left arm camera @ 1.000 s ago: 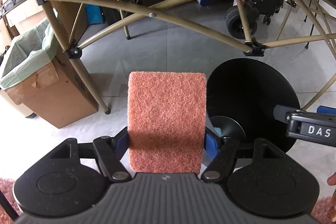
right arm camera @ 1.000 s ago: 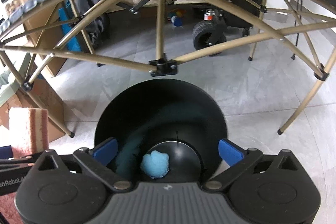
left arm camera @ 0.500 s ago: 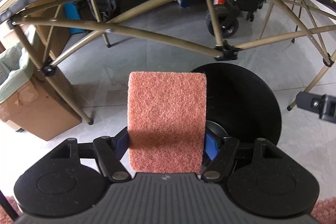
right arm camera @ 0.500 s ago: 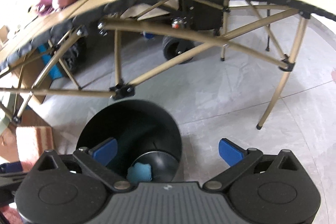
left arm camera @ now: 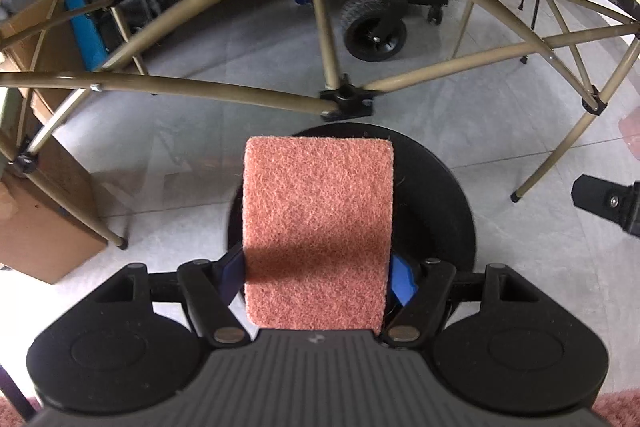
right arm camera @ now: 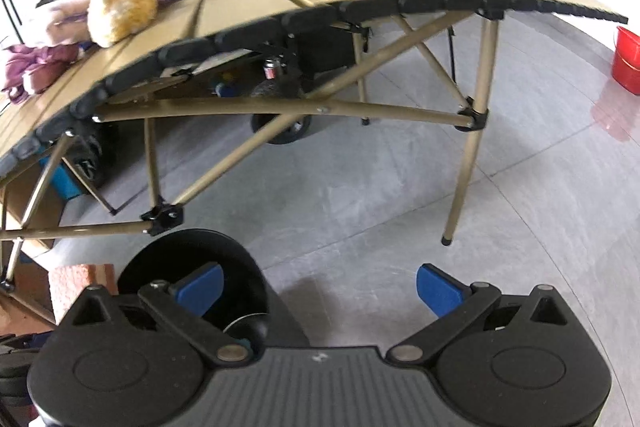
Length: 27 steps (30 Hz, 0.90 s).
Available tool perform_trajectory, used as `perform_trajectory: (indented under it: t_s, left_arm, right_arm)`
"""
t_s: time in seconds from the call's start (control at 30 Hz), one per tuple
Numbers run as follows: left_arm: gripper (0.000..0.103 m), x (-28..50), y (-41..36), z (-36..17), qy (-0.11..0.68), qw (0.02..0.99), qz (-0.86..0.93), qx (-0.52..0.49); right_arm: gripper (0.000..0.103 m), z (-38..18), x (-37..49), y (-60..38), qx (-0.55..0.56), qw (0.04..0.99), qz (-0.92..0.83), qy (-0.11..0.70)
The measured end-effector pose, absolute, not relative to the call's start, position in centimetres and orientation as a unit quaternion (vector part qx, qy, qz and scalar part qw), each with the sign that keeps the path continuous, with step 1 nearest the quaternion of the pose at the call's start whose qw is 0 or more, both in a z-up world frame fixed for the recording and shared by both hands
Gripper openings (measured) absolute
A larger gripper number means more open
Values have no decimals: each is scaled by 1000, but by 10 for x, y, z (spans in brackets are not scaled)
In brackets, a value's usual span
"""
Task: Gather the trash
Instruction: 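Move the left gripper over the black bin and release the pink pad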
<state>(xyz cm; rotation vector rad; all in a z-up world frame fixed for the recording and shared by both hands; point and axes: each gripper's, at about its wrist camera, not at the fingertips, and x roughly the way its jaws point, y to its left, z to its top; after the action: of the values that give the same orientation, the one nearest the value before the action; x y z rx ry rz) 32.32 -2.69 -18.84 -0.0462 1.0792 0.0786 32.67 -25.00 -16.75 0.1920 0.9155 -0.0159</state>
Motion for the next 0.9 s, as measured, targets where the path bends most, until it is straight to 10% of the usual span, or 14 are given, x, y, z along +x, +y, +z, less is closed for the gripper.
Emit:
perform_trajectory:
  t_s: [0.73,0.9]
  left_arm:
    - [73,356,-56,-220,564,823,44,-49]
    - [103,356,-54,-219,563,823,60,-41]
  right_arm:
    - [103,-178,328,-272,116,887,-50,445]
    - [103,-177,328,-272,118,887,-49,444]
